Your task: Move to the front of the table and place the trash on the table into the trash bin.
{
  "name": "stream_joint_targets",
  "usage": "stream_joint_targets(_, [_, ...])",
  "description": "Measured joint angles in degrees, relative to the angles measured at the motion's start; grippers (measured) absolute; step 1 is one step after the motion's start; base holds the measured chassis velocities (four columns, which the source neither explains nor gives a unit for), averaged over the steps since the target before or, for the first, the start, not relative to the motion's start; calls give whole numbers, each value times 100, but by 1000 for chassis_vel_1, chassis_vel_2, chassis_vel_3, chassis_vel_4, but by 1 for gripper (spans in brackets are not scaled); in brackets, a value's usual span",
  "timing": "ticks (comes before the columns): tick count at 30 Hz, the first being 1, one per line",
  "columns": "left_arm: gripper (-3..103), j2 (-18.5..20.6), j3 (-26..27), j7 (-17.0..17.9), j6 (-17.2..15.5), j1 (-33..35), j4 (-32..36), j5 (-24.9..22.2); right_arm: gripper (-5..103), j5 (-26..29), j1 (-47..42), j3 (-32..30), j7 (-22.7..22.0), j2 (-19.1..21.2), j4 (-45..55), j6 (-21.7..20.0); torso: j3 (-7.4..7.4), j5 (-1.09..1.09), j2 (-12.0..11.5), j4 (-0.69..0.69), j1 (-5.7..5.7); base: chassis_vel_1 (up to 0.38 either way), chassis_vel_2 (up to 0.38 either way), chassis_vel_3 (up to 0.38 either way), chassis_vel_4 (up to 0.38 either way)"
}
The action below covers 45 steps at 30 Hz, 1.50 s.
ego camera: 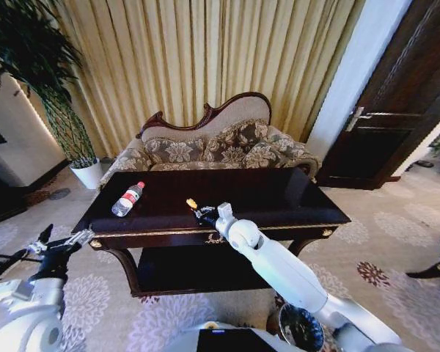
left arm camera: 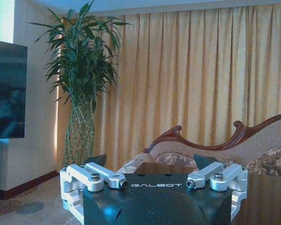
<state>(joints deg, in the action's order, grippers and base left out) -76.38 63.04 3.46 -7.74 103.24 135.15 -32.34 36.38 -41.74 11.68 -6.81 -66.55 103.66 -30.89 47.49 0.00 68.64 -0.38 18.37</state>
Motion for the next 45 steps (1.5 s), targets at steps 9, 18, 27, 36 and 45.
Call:
stream_joint_targets(9, [100, 2, 14, -4, 20, 5, -17, -7, 3, 19, -140, -505, 0, -41, 214, 87, 0, 0, 0, 1, 0, 0, 0, 0, 0])
stream_joint_targets(18, [100, 93, -89, 40, 61, -117, -99, -91, 3, -626, -668, -2716, 0, 230, 207, 684, 0, 2, 0, -1, 0, 0, 0, 0, 0])
stream_joint_targets(27, [100, 180, -224, 43, 63, -185, -152, -113, 3, -983, -1358, -3603, -1, 505, 331, 928, 0, 1, 0, 0, 0, 0, 0, 0, 0])
stream_joint_targets(36, [100, 244, -264, 25, 112, -200, -254, -140, 3, -1003, -1675, -3869, 0, 634, 428, 951, 0, 0, 0, 0, 0, 0, 0, 0, 0])
stream_joint_targets(45, [100, 261, -233, 18, 119, -192, -275, -151, 3, -992, -1682, -3806, 0, 638, 386, 945, 1, 0, -1, 1, 1, 102, -99, -104, 104])
